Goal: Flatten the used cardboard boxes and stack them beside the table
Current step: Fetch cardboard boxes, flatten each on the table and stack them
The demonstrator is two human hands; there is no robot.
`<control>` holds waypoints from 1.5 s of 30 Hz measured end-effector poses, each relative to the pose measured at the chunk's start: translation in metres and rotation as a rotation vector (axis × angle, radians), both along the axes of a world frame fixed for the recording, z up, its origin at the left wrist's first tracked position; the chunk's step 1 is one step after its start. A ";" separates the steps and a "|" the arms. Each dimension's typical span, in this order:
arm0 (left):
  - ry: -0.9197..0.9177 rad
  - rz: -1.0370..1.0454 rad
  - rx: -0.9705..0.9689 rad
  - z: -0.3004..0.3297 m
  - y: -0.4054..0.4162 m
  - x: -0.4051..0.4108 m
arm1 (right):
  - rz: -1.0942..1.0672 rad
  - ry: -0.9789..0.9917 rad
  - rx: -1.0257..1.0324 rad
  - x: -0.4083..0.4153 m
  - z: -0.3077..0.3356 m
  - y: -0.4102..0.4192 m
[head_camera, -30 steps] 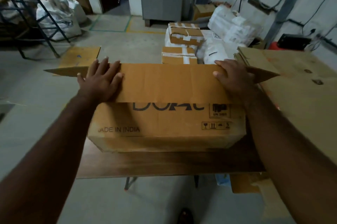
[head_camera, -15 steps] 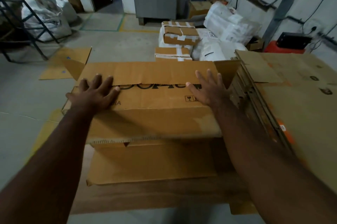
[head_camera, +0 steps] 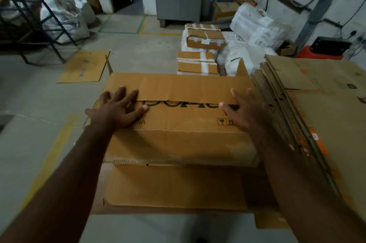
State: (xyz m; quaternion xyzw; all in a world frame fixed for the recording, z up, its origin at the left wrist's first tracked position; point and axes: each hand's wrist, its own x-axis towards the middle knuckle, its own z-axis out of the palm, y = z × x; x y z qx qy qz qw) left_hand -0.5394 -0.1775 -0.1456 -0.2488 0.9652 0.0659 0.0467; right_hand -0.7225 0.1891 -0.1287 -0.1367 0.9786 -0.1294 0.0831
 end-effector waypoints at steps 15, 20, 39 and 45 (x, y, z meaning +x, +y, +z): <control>0.301 -0.342 -0.120 -0.009 0.116 0.098 | 0.415 0.392 -0.024 0.171 -0.010 -0.017; 0.304 -0.408 -0.279 -0.055 0.138 0.115 | 0.513 0.515 0.218 0.205 -0.067 -0.027; 0.111 -0.566 -0.310 -0.026 0.132 0.141 | 0.392 0.385 0.139 0.235 -0.059 -0.002; 0.526 -0.713 -0.307 0.015 0.119 0.186 | 0.422 0.716 -0.065 0.249 -0.019 0.049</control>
